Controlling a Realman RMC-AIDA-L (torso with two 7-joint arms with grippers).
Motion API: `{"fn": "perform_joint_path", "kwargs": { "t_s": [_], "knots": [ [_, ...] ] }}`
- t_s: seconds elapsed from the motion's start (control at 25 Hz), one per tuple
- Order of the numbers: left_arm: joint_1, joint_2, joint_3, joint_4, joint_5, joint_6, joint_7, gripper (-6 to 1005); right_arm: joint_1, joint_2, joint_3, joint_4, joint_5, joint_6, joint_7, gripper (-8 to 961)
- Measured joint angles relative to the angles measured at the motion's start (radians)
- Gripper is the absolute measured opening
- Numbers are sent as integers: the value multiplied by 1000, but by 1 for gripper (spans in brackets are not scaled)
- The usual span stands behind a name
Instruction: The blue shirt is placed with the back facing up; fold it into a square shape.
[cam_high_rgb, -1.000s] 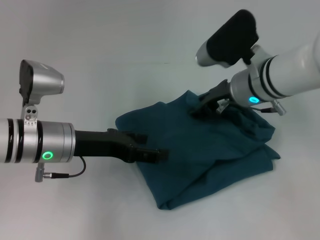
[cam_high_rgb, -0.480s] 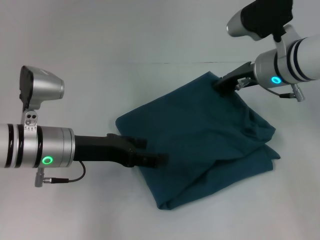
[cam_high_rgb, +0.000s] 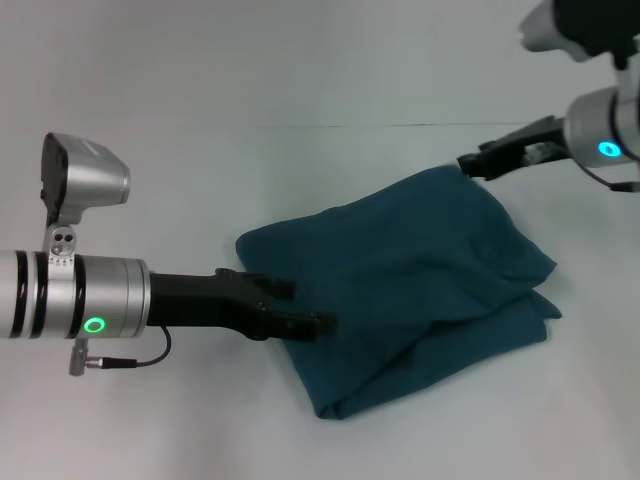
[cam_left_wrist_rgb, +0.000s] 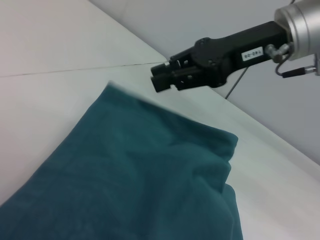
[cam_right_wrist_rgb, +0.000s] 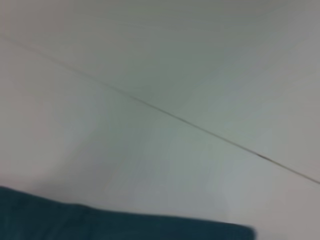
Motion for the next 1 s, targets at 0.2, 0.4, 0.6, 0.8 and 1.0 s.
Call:
{"fn": "perform_joint_path", "kwargs": {
  "t_s": [0.2,0.4,0.6,0.8,1.0],
  "knots": [
    [0,2,0,1,1,4,18,948,-74,-1,49,-113,9,-101,-5,432],
    [-5,2,3,1,2,4,22,948,-94,-1,98,-150,15,-282,-32,545],
    [-10,3,10,1,4,5,24,949,-120,1,104,-154,15,-331,-33,658],
    [-9,2,27,1,5,-2,24,949,-132,4,105,-138,20,-330,-36,842],
    [-10,0,30,0,5,-5,25,949,-135,2,105,-97,45,-321,-63,915]
  ]
}}
